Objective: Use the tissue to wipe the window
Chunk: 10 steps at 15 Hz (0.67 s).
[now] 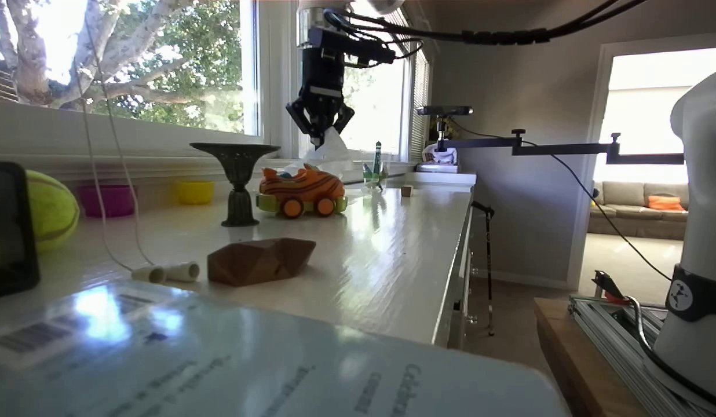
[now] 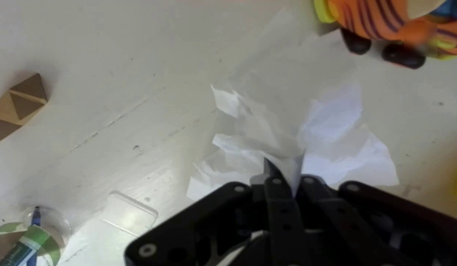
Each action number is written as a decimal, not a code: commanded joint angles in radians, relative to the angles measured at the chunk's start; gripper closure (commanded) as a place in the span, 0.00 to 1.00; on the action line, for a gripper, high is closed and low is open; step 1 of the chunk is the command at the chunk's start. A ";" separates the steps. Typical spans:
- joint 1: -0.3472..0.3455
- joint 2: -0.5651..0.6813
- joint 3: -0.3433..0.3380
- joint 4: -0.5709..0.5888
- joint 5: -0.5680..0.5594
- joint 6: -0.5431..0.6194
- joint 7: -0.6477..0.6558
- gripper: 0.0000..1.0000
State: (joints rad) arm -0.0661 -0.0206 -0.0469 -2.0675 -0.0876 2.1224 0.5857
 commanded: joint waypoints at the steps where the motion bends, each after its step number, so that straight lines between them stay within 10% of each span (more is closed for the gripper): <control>1: -0.009 -0.040 -0.012 -0.073 -0.047 0.022 0.061 1.00; 9: -0.019 -0.048 -0.030 -0.219 -0.024 0.255 0.045 1.00; 10: -0.019 -0.047 -0.031 -0.230 -0.016 0.273 0.052 0.73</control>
State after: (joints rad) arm -0.0790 -0.0265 -0.0771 -2.2256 -0.1044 2.3199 0.6137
